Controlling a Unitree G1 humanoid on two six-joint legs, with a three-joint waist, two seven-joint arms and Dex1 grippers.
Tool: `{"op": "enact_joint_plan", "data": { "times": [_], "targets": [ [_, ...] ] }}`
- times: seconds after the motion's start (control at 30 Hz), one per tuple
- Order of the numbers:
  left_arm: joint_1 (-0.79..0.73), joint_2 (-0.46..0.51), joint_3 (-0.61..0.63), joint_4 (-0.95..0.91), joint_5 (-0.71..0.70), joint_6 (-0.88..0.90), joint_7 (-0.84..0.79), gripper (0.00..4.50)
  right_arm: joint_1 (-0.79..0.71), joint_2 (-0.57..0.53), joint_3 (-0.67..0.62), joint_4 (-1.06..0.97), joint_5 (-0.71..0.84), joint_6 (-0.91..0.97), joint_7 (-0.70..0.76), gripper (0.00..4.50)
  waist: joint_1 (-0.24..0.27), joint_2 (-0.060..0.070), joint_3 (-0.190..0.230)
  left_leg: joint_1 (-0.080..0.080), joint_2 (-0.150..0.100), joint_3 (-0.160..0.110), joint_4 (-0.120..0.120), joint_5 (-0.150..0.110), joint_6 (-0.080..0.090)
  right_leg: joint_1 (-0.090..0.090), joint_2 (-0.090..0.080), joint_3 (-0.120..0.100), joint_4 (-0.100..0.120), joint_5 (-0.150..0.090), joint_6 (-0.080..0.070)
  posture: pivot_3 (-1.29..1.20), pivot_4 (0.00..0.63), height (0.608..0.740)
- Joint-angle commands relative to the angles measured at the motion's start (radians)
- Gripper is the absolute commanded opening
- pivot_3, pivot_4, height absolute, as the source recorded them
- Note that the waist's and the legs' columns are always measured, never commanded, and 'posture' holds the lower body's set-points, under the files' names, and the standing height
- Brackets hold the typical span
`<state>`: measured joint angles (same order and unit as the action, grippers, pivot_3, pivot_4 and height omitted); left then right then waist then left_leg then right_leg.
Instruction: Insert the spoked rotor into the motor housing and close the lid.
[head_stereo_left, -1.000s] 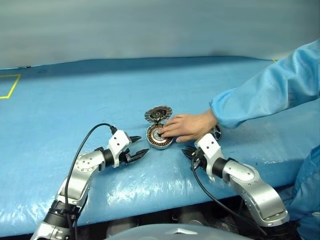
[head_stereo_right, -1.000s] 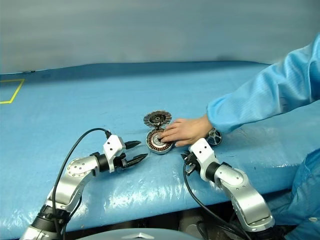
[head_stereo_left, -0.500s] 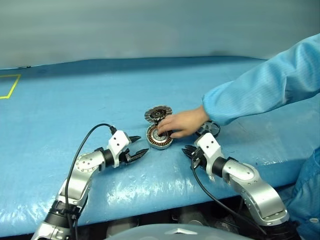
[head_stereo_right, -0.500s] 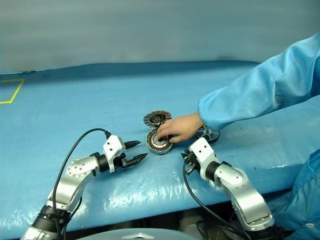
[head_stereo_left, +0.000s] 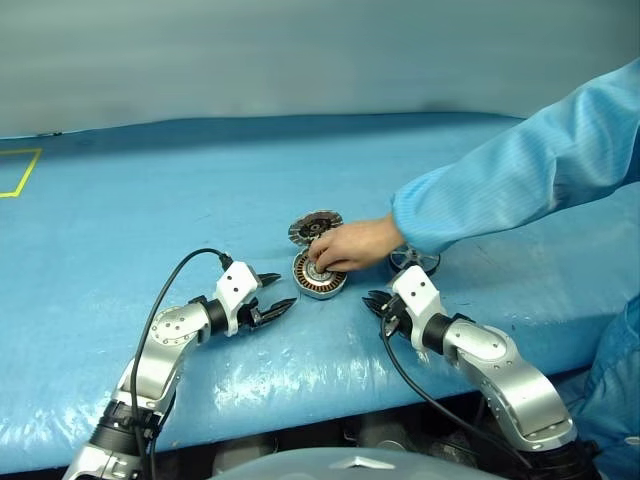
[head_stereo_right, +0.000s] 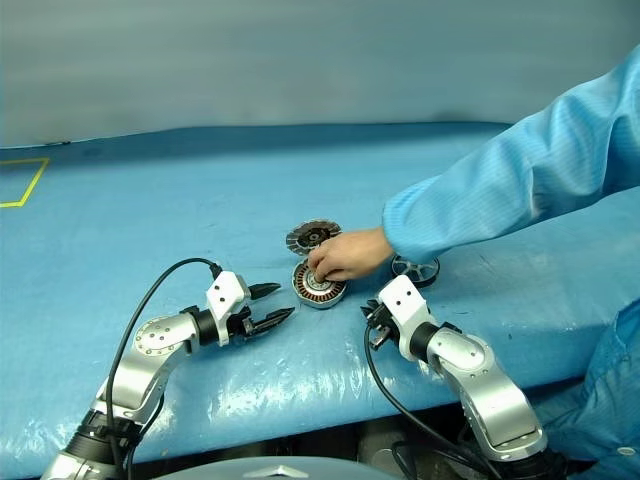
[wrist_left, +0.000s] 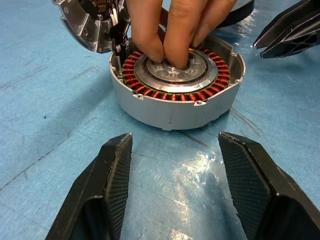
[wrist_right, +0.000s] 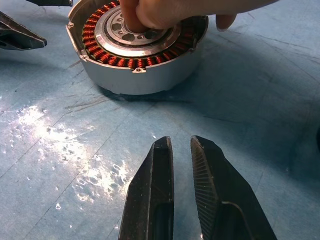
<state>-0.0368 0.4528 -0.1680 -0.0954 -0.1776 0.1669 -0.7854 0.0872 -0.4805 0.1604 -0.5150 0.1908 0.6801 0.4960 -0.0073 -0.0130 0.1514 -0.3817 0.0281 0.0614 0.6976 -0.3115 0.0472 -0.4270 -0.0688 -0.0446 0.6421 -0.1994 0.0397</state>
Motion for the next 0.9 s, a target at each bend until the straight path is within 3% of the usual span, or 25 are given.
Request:
{"op": "enact_joint_plan", "data": {
  "times": [0.03, 0.67, 0.9],
  "targets": [
    [-0.012, -0.009, 0.0, -0.012, -0.002, -0.014, 0.003, 2.93, -0.013, 0.001, -0.003, -0.012, -0.005, -0.021, -0.004, 0.65, 0.0, 0.0, 0.0, 0.0, 0.0, 0.0, 0.0, 0.0, 0.0, 0.0, 0.0, 0.0, 0.0, 0.0, 0.0, 0.0, 0.15, 0.74],
    [-0.015, -0.015, -0.002, -0.025, 0.001, -0.008, 0.002, 2.93, -0.014, 0.007, -0.005, -0.01, -0.008, -0.026, -0.006, 0.65, 0.0, 0.0, 0.0, 0.0, 0.0, 0.0, 0.0, 0.0, 0.0, 0.0, 0.0, 0.0, 0.0, 0.0, 0.0, 0.0, 0.15, 0.74],
    [-0.015, -0.019, 0.022, -0.045, -0.036, -0.015, -0.01, 2.93, -0.002, 0.051, -0.076, -0.031, 0.039, -0.058, -0.022, 0.65, 0.0, 0.0, 0.0, 0.0, 0.0, 0.0, 0.0, 0.0, 0.0, 0.0, 0.0, 0.0, 0.0, 0.0, 0.0, 0.0, 0.15, 0.74]
  ]
}}
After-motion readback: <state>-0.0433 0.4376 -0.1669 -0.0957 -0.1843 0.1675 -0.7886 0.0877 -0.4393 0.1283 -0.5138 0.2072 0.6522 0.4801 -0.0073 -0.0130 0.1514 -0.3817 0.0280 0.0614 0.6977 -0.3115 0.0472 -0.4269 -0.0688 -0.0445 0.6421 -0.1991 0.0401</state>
